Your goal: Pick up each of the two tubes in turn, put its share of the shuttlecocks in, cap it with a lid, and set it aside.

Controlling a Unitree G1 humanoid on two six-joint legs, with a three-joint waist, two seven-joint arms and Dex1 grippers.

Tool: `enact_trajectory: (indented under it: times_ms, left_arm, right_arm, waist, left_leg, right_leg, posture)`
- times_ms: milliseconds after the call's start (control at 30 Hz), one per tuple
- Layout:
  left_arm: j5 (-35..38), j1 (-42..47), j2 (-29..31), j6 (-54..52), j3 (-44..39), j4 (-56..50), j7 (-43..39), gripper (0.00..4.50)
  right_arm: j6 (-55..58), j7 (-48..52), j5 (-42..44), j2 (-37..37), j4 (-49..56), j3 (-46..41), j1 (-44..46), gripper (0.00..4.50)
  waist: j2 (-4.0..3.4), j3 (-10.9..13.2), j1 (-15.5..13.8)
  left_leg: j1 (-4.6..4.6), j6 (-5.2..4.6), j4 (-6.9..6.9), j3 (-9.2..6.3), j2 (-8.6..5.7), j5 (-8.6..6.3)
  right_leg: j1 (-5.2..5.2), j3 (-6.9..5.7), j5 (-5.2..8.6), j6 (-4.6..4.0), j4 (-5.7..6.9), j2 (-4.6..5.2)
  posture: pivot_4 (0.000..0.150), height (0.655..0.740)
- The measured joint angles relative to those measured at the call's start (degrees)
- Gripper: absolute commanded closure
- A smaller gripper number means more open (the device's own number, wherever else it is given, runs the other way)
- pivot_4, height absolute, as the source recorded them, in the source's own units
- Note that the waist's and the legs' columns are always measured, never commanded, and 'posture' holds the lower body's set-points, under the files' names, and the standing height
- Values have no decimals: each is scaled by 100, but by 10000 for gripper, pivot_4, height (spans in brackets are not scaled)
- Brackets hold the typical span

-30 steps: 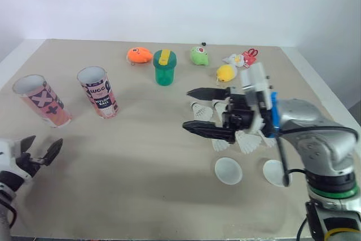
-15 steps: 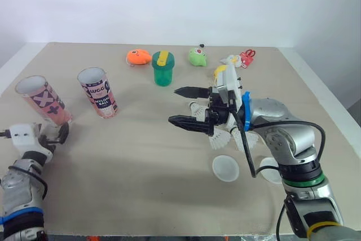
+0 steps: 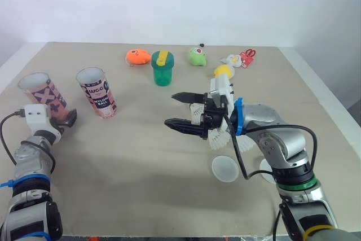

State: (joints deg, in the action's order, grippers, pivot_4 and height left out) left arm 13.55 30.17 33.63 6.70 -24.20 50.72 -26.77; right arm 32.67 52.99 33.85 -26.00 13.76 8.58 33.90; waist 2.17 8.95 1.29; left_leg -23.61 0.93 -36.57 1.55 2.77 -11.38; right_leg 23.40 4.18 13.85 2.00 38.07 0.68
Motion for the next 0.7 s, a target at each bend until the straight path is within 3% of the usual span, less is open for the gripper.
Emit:
enact_trajectory:
  times_ms: [300,400,700]
  left_arm:
    - [-4,119,55,225,128,279,-6,0]
    - [6,112,55,252,127,283,-1,8656]
    - [305,-554,95,380,-36,-416,-168,8656]
  right_arm:
    - [-8,-90,-56,89,1,0,-169,184]
    - [-17,-91,-85,89,1,0,-189,0]
    - [-649,-485,-568,194,321,-13,-983,0]
  waist:
    - [0,0,1]
    - [0,0,1]
    - [4,2,22]
  left_leg:
    - [2,1,1,0,0,0]
    - [2,1,1,0,1,0]
    - [-4,30,9,3,10,-18]
  right_leg:
    - [0,-1,6,9,0,0]
    - [0,-2,7,8,0,0]
    - [10,0,18,-17,-1,0]
  posture:
    - [1500,7400]
    - [1500,7400]
    - [1500,7400]
